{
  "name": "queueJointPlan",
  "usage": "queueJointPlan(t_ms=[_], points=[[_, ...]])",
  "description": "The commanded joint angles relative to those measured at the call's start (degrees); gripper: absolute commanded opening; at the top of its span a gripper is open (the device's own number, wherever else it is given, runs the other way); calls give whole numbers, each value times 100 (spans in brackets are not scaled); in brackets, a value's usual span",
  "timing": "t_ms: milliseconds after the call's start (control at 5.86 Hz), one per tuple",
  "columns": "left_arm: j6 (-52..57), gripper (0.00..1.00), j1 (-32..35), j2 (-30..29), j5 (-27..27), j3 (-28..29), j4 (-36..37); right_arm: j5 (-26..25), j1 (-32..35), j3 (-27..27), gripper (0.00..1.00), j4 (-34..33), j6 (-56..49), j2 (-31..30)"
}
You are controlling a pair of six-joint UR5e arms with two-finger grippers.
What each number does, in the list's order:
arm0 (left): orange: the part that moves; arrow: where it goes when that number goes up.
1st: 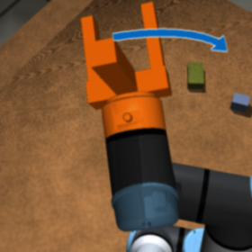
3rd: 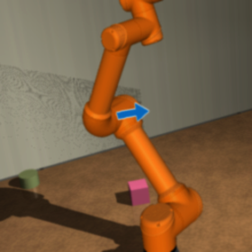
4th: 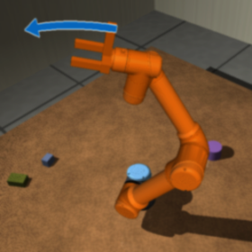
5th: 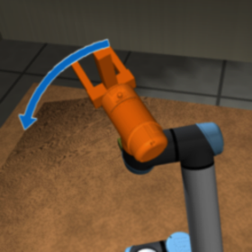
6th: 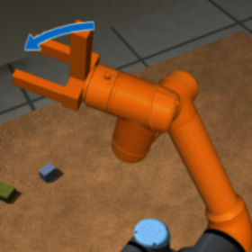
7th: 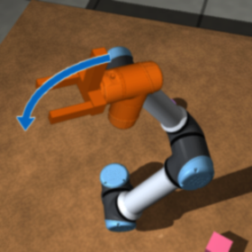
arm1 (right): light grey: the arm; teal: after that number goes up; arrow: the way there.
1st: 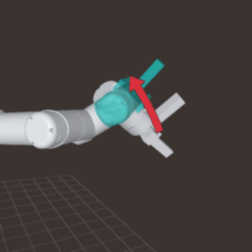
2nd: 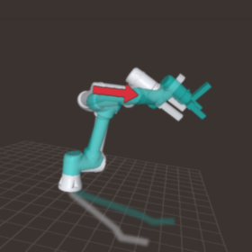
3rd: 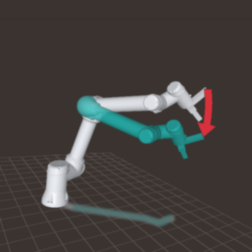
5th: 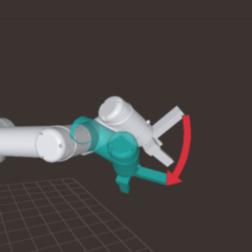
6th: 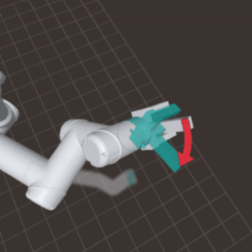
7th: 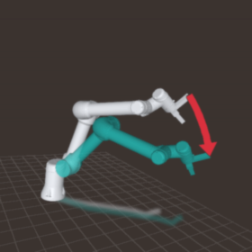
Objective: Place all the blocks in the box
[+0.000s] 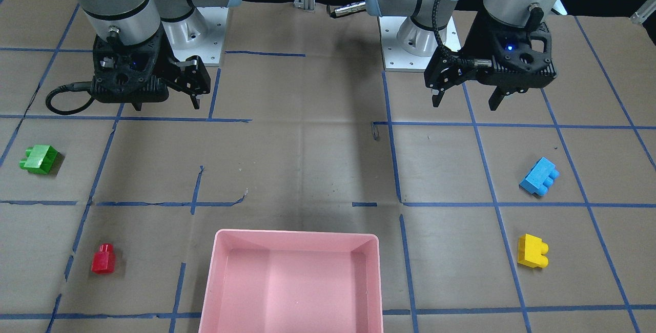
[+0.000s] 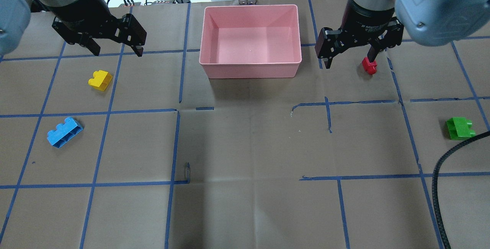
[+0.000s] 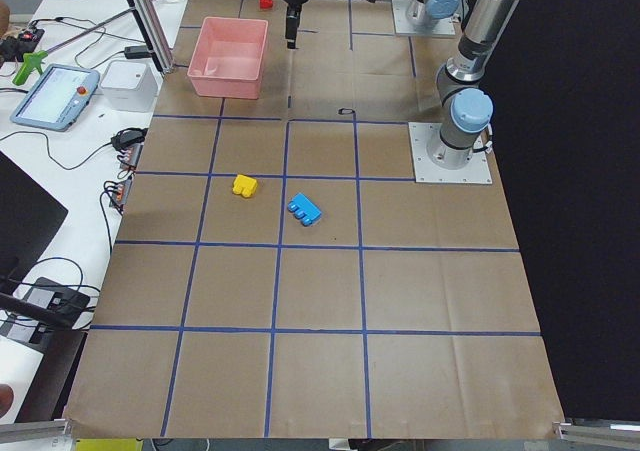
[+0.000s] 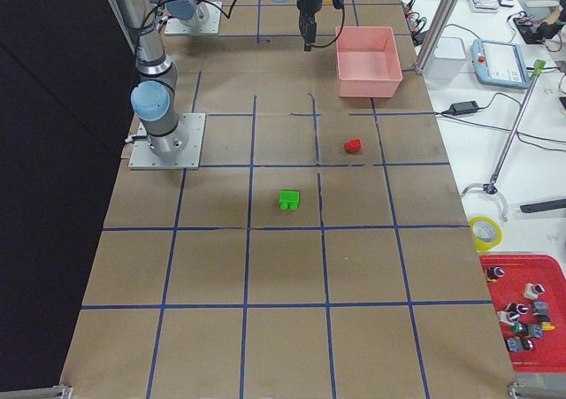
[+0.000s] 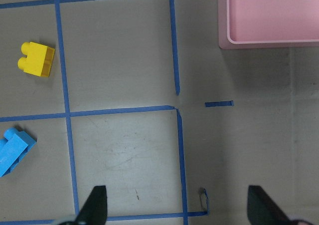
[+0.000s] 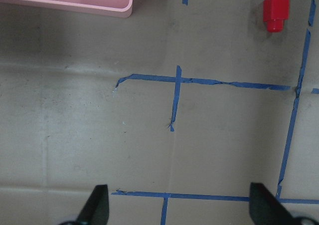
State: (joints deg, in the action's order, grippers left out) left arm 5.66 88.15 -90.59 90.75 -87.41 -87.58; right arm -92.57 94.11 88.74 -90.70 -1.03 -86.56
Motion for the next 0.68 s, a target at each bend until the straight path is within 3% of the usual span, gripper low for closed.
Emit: queueJointPlan(t_ms=[0,341,512], points=[[-30,99,0,23,12,-22,-5,3,-6,12,100,-36,-29,25],[40,99,-44,76,-5,-83,4,-6,-6,12,100,-62,-20,25],[249,99,-392,129,4,-136,-5,3,-6,21,100,-53,-20,34]])
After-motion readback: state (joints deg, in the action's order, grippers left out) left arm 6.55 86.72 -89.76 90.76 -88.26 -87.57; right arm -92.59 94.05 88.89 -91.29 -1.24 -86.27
